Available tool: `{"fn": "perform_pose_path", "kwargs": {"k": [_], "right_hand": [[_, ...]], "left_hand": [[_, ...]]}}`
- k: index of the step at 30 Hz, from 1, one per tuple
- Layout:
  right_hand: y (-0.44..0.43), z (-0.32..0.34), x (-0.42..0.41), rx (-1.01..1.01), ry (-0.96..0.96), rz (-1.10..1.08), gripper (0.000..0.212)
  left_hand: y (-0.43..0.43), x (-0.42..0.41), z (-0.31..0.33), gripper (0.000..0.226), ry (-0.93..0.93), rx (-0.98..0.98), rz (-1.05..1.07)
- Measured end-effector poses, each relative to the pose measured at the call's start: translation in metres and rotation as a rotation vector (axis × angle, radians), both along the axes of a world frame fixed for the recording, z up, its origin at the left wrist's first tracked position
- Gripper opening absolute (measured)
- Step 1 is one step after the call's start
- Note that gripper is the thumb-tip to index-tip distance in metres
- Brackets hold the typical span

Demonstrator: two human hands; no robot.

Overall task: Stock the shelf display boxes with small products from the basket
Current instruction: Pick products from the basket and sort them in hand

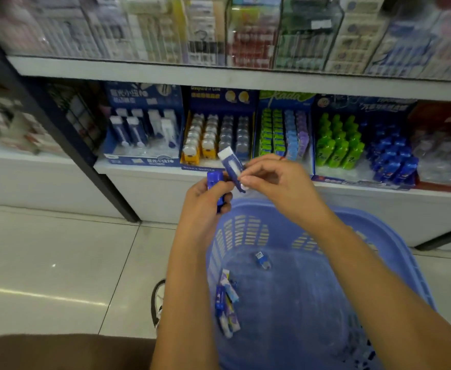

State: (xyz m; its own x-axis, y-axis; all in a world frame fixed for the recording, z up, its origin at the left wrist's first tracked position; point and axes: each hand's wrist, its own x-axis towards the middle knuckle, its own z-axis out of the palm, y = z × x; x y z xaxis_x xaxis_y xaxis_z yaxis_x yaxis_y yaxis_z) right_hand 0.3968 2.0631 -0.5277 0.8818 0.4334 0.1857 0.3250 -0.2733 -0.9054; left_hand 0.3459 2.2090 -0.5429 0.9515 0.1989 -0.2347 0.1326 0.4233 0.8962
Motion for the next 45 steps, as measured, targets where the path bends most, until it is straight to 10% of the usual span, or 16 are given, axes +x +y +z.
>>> {"fn": "perform_pose_path", "kwargs": {"k": [7,13,25,38,45], "right_hand": [[0.051,0.027,0.022,-0.2,0.014,0.12,0.047],[0.131,0.033,0.046,-0.168,-0.038,0.175,0.016],[0.265,-0.006,0.093,-0.333,-0.286,0.024,0.029],[0.286,-0.007,0.104,-0.494,-0.223,0.039,0.026],[0.239,-0.006,0.065,-0.226,-0.065,0.008,0.019]], "left_hand": [[0.057,0.0,0.014,0.02,-0.081,0.277,-0.022],[0.116,0.007,0.011,0.028,0.013,0.274,0.265],[0.165,-0.009,-0.031,0.027,0.051,-0.394,0.66],[0.163,-0.01,-0.044,0.024,0.082,-0.337,0.68],[0.153,-0.017,-0.039,0.023,0.015,-0.412,0.569]]}}
